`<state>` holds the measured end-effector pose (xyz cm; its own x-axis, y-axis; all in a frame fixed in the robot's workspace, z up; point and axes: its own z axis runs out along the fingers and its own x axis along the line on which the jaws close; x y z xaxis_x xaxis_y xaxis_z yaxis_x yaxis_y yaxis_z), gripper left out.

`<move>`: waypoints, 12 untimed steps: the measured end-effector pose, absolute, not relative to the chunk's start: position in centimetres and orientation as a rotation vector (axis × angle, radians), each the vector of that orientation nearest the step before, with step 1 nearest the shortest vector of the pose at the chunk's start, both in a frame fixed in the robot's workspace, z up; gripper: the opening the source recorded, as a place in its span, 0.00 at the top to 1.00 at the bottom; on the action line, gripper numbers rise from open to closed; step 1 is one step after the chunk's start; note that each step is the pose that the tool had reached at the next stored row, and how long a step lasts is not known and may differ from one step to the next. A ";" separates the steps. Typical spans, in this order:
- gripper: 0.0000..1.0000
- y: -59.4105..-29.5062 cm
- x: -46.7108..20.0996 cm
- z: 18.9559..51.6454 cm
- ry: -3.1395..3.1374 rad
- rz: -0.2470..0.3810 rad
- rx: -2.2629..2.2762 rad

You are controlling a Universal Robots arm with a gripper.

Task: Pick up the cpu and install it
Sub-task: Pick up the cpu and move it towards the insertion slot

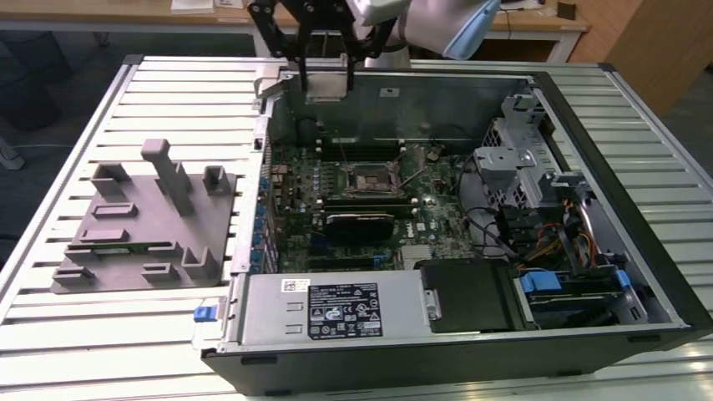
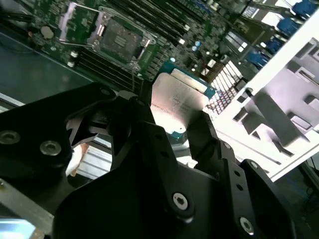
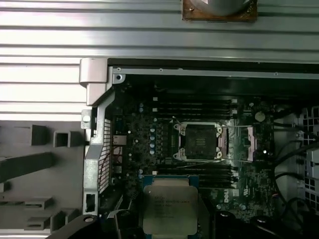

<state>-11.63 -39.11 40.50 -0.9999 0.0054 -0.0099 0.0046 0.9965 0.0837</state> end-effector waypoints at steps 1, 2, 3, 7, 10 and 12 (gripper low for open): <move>0.47 -39.1 -11.2 40.5 3.129 0.131 0.008; 0.47 -39.1 -10.8 40.4 3.129 0.131 0.008; 0.47 -39.0 -10.4 40.4 3.129 0.131 0.008; 0.47 -38.9 -9.1 40.3 3.129 0.131 0.008; 0.47 -38.8 -8.5 40.3 3.129 0.131 0.008; 0.47 -38.8 -8.2 40.2 3.129 0.131 0.008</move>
<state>-8.23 -38.78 40.23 -0.9999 0.0055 -0.0099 0.0046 0.9965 0.0837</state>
